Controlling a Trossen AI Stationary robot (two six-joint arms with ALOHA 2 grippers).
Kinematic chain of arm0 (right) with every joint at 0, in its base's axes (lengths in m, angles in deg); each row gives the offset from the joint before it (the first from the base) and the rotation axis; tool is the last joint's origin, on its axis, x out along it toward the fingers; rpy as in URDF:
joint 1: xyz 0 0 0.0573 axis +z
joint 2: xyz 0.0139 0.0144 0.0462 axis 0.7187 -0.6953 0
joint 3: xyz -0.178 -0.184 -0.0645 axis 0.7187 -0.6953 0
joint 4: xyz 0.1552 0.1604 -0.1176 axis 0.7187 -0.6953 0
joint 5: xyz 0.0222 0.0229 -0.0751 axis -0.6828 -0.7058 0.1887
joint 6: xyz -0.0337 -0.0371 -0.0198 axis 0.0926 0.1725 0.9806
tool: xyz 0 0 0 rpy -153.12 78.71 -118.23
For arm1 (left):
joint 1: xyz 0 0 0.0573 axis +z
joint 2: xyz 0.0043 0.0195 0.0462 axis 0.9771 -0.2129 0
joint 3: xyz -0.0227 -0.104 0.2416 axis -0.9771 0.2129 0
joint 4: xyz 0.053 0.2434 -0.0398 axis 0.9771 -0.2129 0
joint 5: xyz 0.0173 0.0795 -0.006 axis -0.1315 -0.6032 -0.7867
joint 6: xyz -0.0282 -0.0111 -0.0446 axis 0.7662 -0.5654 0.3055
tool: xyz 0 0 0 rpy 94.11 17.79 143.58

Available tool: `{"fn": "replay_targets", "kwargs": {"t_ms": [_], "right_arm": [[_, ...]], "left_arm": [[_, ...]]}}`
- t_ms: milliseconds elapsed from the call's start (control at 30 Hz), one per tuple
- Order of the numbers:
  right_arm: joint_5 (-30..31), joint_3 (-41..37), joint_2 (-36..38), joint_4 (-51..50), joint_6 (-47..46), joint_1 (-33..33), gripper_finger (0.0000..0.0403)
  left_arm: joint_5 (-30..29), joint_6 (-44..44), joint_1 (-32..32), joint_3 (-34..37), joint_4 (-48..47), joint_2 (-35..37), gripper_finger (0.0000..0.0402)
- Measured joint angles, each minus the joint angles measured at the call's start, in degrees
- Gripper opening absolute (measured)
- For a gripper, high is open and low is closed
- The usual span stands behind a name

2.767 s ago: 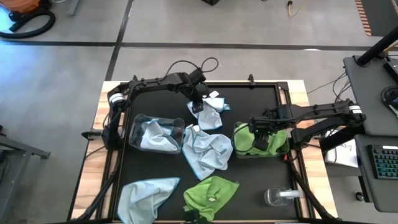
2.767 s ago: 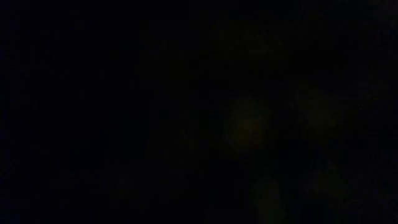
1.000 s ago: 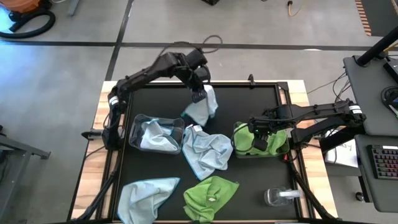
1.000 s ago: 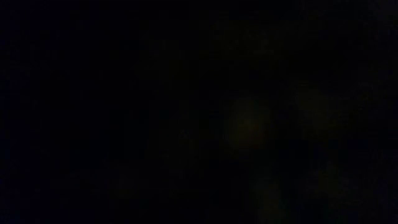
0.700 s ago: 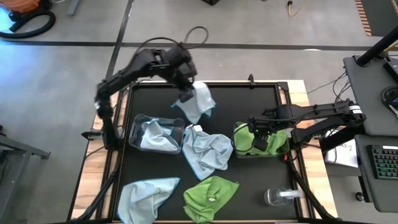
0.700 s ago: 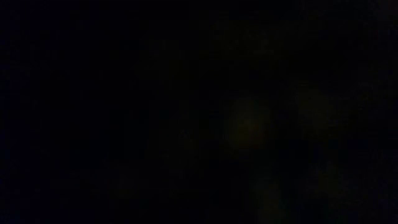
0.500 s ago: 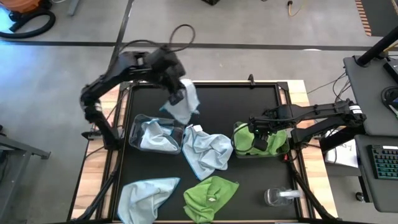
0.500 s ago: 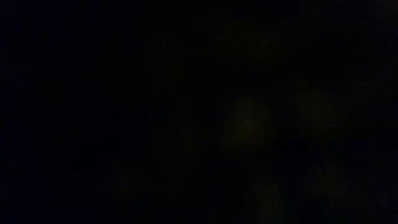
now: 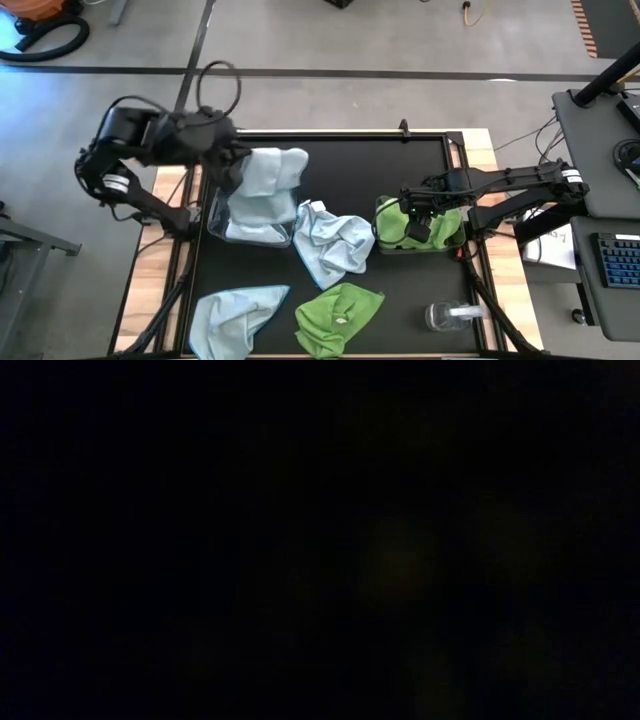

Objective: Sort microfiber towel by color & place in baskets
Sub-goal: Put the blue towel into the left transparent bin

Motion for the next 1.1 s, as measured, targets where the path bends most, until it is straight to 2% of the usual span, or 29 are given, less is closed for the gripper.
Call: {"fn": "replay_targets", "kwargs": {"t_ms": [100,233,367,667,800,967,1100], "right_arm": [[0.00,-0.02,0.00,0.02,-0.11,0.00,0.0137],[-0.02,-0.02,0.00,0.53,-0.13,0.00,0.0137],[-0.03,-0.02,0.00,1.12,-0.69,0.00,0.0137],[-0.39,-0.02,0.00,1.07,-1.12,0.00,0.0137],[-0.39,-0.02,0.00,1.12,-1.09,0.00,0.0137],[-0.39,-0.02,0.01,1.27,-2.06,0.00,0.0137],[-0.39,-0.02,0.00,1.31,-2.10,0.00,0.0137]], "left_arm": [[-4.69,3.52,-3.28,1.31,-0.25,1.22,0.0000],[-4.81,4.86,-4.80,5.73,-0.71,2.91,0.0000],[-4.73,7.95,-4.75,14.20,-0.70,4.26,0.0000],[3.32,15.75,-4.75,37.34,-0.67,7.63,0.0000],[4.77,17.98,-4.75,45.51,1.18,8.04,0.0000],[5.25,18.32,-4.75,52.29,7.74,7.55,0.0000],[6.72,18.18,-4.66,54.12,13.08,7.11,0.0009]]}}
